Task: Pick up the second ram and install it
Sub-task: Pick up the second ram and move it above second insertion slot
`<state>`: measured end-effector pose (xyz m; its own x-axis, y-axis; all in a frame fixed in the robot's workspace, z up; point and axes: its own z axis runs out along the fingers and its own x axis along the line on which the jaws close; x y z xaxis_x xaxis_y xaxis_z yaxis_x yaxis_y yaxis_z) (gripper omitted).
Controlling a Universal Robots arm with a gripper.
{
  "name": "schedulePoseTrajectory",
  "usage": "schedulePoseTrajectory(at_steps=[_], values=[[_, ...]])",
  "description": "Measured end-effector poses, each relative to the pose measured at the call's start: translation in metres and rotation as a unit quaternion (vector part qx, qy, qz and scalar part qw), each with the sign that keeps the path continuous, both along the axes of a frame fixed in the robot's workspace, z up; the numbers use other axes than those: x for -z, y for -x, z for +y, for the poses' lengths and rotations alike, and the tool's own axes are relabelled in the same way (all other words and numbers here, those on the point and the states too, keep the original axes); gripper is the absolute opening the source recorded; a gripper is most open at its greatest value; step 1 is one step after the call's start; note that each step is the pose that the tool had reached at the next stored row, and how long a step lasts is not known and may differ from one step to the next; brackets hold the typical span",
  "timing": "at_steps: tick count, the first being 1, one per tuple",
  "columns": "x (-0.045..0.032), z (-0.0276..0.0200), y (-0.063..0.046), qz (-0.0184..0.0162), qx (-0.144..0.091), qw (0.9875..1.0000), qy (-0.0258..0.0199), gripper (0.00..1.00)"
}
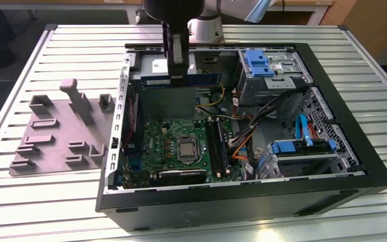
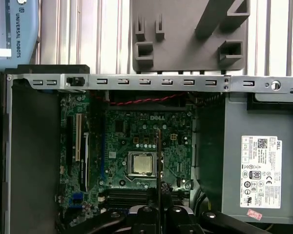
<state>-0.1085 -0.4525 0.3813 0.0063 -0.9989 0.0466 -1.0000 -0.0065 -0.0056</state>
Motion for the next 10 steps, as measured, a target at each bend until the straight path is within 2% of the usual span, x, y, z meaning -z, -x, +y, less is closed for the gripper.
schedulePoseTrajectory(at_steps=[4, 10], values=[[0.0002, 0.0000, -0.0059, 0.0000, 0.000, 1.0000, 0.0000, 0.14], [0.0003, 0.0000, -0.0017, 0.0000, 0.000, 1.0000, 0.0000, 0.14]])
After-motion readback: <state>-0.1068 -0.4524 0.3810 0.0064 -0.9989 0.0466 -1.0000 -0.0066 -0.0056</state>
